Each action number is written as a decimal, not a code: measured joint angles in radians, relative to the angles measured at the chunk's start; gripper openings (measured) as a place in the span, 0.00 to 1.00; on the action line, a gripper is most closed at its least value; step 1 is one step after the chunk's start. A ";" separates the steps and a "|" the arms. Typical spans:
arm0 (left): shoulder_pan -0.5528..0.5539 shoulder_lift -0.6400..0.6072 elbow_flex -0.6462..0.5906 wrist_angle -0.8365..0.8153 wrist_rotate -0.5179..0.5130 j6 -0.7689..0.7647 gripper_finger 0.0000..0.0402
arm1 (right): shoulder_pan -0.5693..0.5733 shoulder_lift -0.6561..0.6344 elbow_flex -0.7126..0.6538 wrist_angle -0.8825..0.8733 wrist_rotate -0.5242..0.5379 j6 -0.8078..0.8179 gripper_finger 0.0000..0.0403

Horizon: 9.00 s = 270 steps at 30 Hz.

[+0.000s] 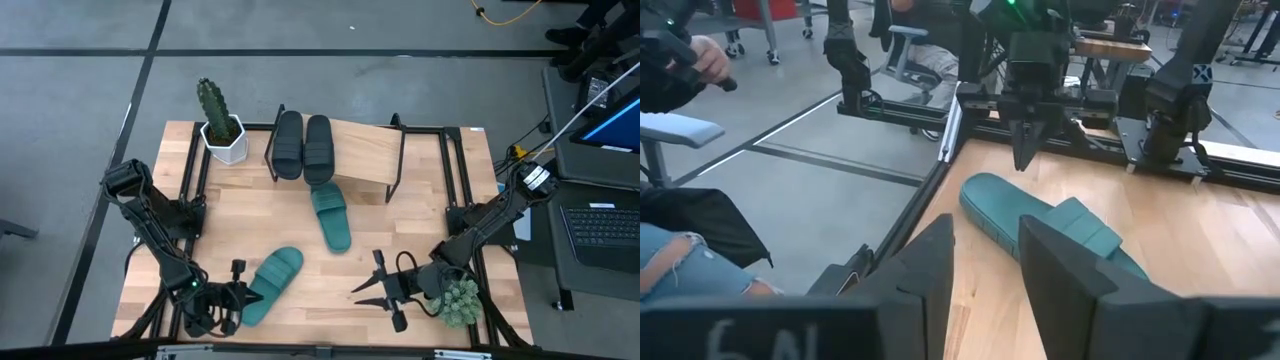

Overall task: Pick and place slides into the shelf
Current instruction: Put the bottom green slide on the shelf

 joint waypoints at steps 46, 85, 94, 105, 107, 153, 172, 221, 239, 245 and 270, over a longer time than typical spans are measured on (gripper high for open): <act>0.069 -0.001 0.000 -0.165 0.039 0.001 0.37 | -0.040 0.000 0.000 -0.016 -0.002 0.052 0.29; 0.179 0.046 0.042 -0.228 0.214 0.012 0.38 | -0.044 0.000 0.000 -0.031 -0.001 0.048 0.29; 0.178 0.046 0.089 -0.259 0.216 0.060 0.38 | -0.044 0.000 0.000 -0.031 -0.001 0.048 0.29; 0.178 0.046 0.089 -0.281 0.251 0.052 0.38 | -0.044 0.000 0.000 -0.036 -0.001 0.051 0.29; 0.178 0.046 0.089 -0.288 0.251 0.052 0.38 | -0.044 0.000 0.000 -0.036 -0.001 0.052 0.29; 0.179 0.047 0.102 -0.391 0.160 -0.132 0.00 | -0.044 0.000 0.000 -0.034 -0.001 0.051 0.29; 0.197 0.047 0.434 -0.727 -0.137 -0.131 0.00 | -0.043 0.000 0.001 -0.028 -0.001 0.053 0.29; 0.517 0.046 0.452 -0.638 -0.434 -0.070 0.00 | -0.251 0.256 0.641 -0.678 0.462 -0.219 0.41; 0.507 0.046 0.451 -0.639 -0.445 -0.070 0.00 | -0.359 0.309 0.680 -0.738 0.469 -0.262 0.36; 0.493 0.046 0.451 -0.639 -0.445 -0.070 0.00 | -0.358 0.309 0.680 -0.773 0.469 -0.263 0.32; 0.408 0.046 0.451 -0.597 -0.418 -0.074 0.00 | -0.358 0.308 0.680 -0.808 0.528 -0.294 0.29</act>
